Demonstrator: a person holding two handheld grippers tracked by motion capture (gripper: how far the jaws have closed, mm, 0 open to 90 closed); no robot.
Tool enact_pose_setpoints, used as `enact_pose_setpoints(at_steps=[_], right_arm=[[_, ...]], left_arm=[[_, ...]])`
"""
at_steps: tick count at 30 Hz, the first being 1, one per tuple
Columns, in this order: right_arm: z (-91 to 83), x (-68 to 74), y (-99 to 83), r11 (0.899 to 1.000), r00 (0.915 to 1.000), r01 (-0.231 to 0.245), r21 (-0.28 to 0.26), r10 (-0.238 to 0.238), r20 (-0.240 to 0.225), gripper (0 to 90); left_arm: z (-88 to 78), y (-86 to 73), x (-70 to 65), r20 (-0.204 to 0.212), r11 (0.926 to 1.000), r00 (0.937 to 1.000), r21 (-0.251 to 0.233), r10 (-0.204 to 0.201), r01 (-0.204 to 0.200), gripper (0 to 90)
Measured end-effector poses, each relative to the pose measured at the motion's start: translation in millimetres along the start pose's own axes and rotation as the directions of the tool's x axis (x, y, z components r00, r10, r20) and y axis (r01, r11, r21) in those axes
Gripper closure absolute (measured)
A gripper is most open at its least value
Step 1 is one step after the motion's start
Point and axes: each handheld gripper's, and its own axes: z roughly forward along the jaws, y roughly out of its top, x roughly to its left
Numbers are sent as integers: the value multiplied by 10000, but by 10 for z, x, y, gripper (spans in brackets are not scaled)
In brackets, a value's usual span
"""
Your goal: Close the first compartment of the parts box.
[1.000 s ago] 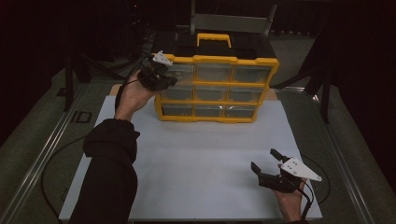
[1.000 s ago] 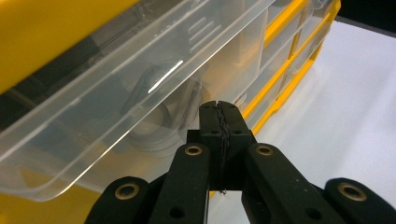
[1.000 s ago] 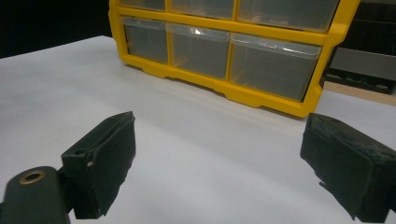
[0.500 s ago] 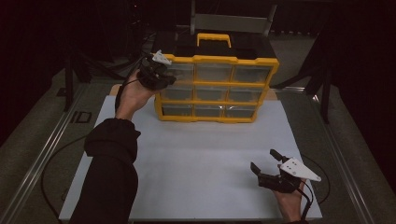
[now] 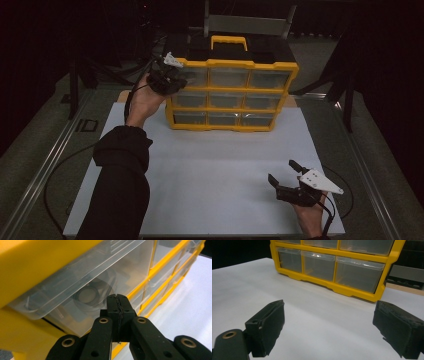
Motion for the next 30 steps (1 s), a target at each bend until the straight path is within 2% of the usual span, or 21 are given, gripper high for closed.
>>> enact_pose_setpoints(at_steps=[1, 3, 8, 11, 15, 19, 21, 25, 28, 29, 30], right_arm=[[-2, -2, 1, 10000, 10000, 5, 13, -5, -6, 104], [-2, -3, 0, 10000, 10000, -6, 14, 6, -6, 104], [1, 0, 0, 10000, 10000, -12, -1, 12, 6, 104], [-2, -2, 1, 10000, 10000, 0, 12, 0, 3, 104], [0, -2, 0, 10000, 10000, -4, 9, 4, -2, 104], [1, 1, 0, 10000, 10000, -6, 0, 6, -2, 104], [1, 1, 0, 10000, 10000, 8, -8, -8, 0, 104], [0, 6, 1, 10000, 10000, 42, 12, -42, -41, 104], [1, 7, 1, 10000, 10000, 45, 4, -45, -46, 104], [2, 8, 2, 10000, 10000, 7, 5, -7, -1, 104], [2, 8, 2, 10000, 10000, 7, 5, -7, -1, 104]], left_arm=[[-9, 2, 4, -180, 10000, 9998, -51, -48, 47, 900], [-13, -1, 6, -258, 9999, 9996, -124, -116, 113, 900], [-10, -14, 8, -310, 9998, 9994, -131, -169, 165, 900], [-14, -37, 12, 49, 9994, 9996, -188, -273, 274, 900], [-10, -66, -10, 206, 10000, 9998, -20, -44, 44, 900], [-26, -115, -36, 446, 9999, 9990, -109, -21, 26, 891], [-36, -153, -48, 580, 9998, 9983, -171, -34, 44, 864], [-56, -253, -91, 1149, 9995, 9933, -300, -84, 119, 761], [-57, -299, -128, 1134, 9997, 9935, -223, 51, -26, 688], [-58, -340, -147, 1317, 9998, 9913, -186, 70, -46, 688], [-58, -340, -147, 1317, 9998, 9913, -186, 70, -46, 664]])
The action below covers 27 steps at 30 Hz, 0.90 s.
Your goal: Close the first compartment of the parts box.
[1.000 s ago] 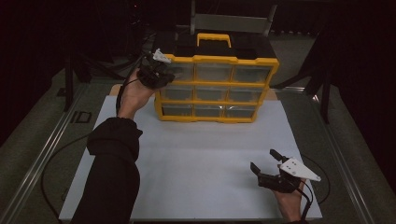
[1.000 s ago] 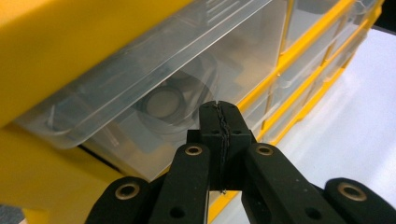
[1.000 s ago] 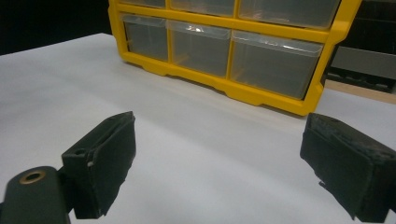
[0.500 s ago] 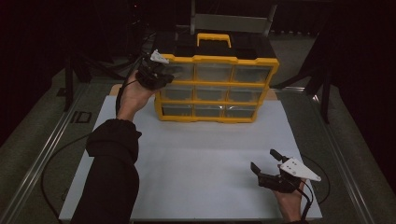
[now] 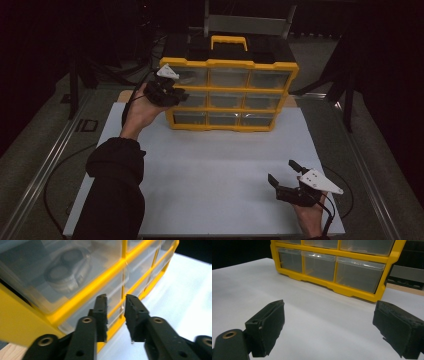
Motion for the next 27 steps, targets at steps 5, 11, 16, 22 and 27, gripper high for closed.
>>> enact_pose_setpoints(at_steps=[5, 11, 16, 22, 27], right_arm=[[3, 6, 0, 10000, 10000, 6, 9, -6, -2, 103], [6, 13, 1, 10000, 10000, 4, -34, -4, -20, 104], [4, 15, 3, 10000, 10000, 4, -34, -4, -32, 103], [6, 21, 3, 10000, 9999, 37, -58, -37, -135, 103], [12, 26, 2, 10000, 9998, 71, -36, -71, -176, 103]], left_arm=[[1, -123, -74, 272, 9999, 9996, 11, -104, 104, 589], [16, -297, -264, 68, 9998, 9999, -175, -94, 96, 347], [-12, -431, -385, -277, 9991, 9995, -400, -160, 148, 201], [-17, -652, -572, -797, 9992, 9968, -392, 2, -33, 129], [-33, -842, -704, -740, 9989, 9972, -466, -64, 30, 53]])
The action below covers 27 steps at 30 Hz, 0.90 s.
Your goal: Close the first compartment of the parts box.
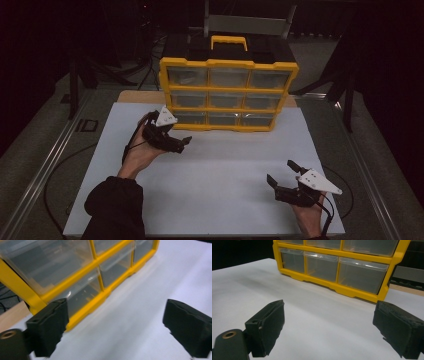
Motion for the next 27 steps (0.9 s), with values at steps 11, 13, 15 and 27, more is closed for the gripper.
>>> enact_pose_setpoints(at_steps=[11, 13, 15, 27], right_arm=[[2, 11, -1, 10000, 10000, -27, 2, 27, 30, 102], [6, 17, -3, 10000, 10000, -22, 8, 22, -73, 102], [11, 20, -4, 10000, 10000, -48, -17, 48, -37, 103], [16, 43, -4, 10000, 9995, -75, -56, 74, -293, 96]], left_arm=[[-171, -458, -114, -374, 9978, 9983, -518, -444, 424, 2], [-204, -550, -142, -387, 9964, 9978, -675, -536, 509, 2], [-225, -634, -161, -524, 9957, 9969, -752, -585, 545, 2], [-386, -1121, -203, -1152, 9865, 9862, -1259, -1193, 1047, 1]])
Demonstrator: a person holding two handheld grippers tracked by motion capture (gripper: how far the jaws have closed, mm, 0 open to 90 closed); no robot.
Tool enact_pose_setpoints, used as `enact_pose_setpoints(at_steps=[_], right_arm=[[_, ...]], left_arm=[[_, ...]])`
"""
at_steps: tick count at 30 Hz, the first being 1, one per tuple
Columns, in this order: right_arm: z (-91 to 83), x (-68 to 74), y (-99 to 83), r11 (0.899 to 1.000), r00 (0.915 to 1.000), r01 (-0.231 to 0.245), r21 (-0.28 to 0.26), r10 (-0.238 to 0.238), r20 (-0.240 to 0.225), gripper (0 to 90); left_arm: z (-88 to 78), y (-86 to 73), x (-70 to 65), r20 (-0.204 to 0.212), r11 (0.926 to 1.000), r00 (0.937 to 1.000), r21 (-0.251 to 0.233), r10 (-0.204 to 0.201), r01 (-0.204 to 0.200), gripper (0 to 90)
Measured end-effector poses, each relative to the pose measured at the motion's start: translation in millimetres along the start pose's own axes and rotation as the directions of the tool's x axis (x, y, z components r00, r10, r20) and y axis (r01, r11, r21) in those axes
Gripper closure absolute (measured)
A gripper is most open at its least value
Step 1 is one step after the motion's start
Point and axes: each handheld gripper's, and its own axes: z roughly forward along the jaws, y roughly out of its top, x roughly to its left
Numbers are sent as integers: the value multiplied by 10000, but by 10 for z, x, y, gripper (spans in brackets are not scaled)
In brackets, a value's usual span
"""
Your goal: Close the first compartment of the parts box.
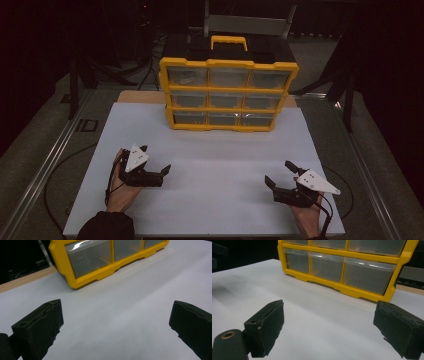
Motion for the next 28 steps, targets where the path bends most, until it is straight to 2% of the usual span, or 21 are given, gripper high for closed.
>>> enact_pose_setpoints(at_steps=[5, 8, 13, 20, 24, 28], right_arm=[[5, 12, 4, 10000, 10000, -54, -64, 54, 8, 96], [6, 17, 6, 10000, 10000, -29, -45, 29, -60, 95], [-3, 21, 16, 10000, 9999, -31, -87, 30, -113, 96], [9, 27, 19, 10000, 9999, -16, -80, 15, -136, 95], [31, 43, 10, 10000, 9999, 24, 2, -24, -130, 95], [36, 25, -8, 10000, 10000, 3, 47, -2, -83, 95]], left_arm=[[-102, -100, 13, -174, 9995, 9998, -317, -75, 70, 1], [-145, -156, 10, -421, 9995, 9991, -320, -35, 21, 1], [-181, -236, 4, -572, 9987, 9979, -424, -297, 273, 1], [-237, -278, 22, -734, 9974, 9966, -650, -366, 319, 1], [-308, -303, 73, -834, 9934, 9942, -986, -672, 589, 1], [-317, -300, 67, -814, 9922, 9940, -1075, -728, 639, 1]])
